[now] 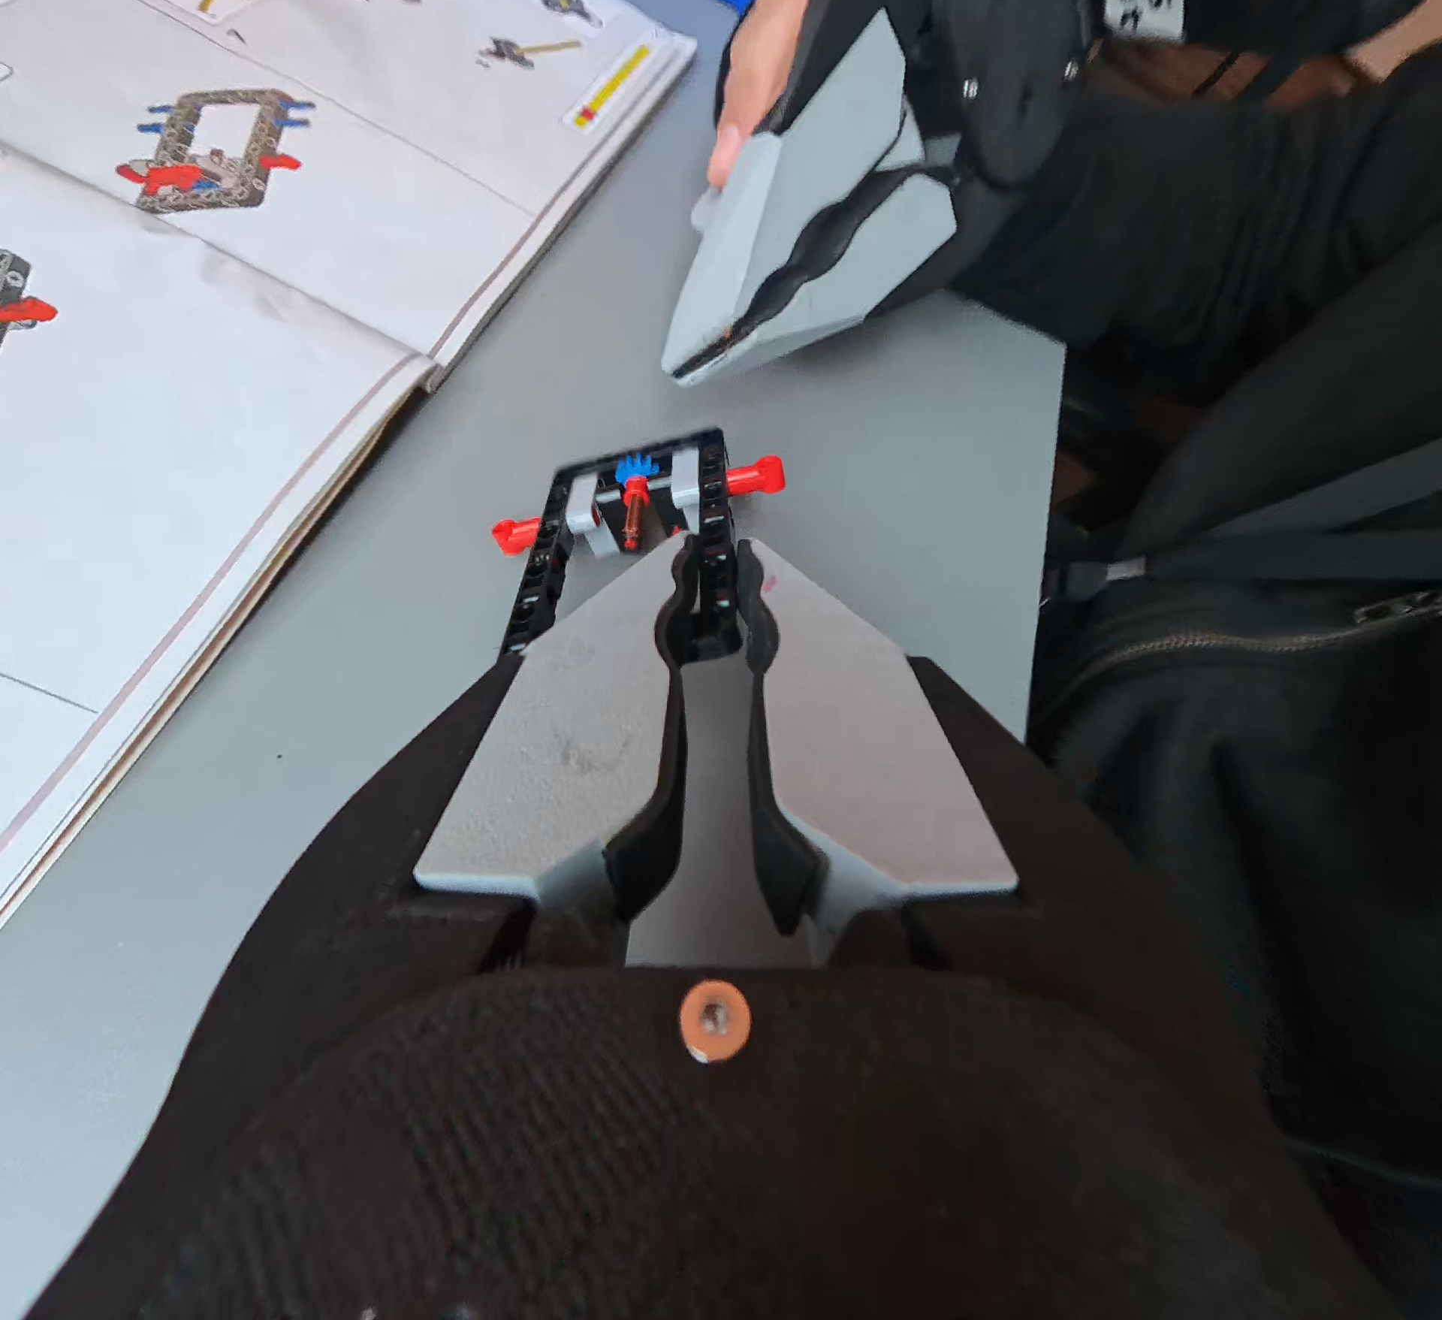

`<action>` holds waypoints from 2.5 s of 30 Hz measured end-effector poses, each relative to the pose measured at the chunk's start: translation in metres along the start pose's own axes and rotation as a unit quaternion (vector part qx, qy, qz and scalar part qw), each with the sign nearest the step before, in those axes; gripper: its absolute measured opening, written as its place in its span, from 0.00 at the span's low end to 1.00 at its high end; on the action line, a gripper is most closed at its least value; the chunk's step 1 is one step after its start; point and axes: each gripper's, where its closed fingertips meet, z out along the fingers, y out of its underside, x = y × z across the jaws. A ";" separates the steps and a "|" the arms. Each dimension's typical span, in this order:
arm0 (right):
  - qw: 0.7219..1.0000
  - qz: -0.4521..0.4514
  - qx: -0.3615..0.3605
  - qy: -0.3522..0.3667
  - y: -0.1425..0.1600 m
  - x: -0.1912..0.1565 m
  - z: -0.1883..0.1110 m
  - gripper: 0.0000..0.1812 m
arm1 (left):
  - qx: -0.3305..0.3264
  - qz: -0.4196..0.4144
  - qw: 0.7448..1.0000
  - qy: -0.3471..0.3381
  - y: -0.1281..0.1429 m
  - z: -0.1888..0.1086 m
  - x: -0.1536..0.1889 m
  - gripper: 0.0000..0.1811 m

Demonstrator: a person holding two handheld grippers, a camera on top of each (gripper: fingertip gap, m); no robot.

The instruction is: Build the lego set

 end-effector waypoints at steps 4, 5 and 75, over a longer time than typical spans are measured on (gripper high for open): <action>1.000 0.002 -0.010 -0.018 0.003 -0.007 0.004 0.08 | 0.007 0.019 1.000 -0.012 0.000 0.004 0.001 0.03; 1.000 0.002 -0.012 -0.008 0.004 -0.004 0.005 0.09 | 0.010 0.012 1.000 -0.016 -0.002 0.003 -0.001 0.03; 0.845 0.458 0.016 -0.275 0.001 -0.012 -0.012 0.04 | -0.130 -0.018 0.991 -0.028 0.017 0.009 -0.008 0.14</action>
